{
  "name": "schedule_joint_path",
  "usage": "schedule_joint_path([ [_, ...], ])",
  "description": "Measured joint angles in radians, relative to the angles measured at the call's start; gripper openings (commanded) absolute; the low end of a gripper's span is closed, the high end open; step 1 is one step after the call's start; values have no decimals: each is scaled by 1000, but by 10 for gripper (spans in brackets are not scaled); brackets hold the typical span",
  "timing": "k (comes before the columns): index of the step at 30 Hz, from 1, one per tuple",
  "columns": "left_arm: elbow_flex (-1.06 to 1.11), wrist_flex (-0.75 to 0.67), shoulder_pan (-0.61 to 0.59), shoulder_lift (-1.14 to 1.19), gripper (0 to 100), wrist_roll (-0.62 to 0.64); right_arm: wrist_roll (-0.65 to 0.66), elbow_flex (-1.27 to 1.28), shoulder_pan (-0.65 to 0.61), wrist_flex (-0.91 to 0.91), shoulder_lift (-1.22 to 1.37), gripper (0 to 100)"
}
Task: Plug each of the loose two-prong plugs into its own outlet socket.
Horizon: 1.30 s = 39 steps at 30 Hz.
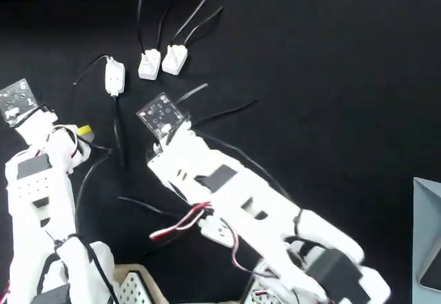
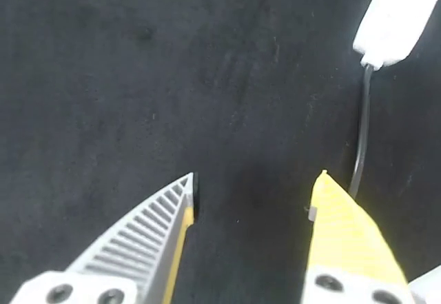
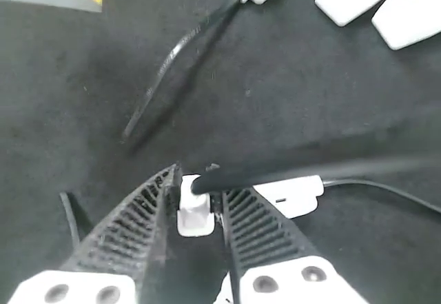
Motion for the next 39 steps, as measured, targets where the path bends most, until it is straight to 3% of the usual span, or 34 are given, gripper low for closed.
schedule_joint_path([
  [9, 6, 0, 0, -3, 270, 0, 55, -48, 61, -2, 78, 11],
  [26, 5, 0, 0, -3, 270, 0, 58, -51, 61, -92, 155, 11],
  [39, 5, 0, 0, -3, 270, 0, 152, -52, 103, -97, 163, 11],
])
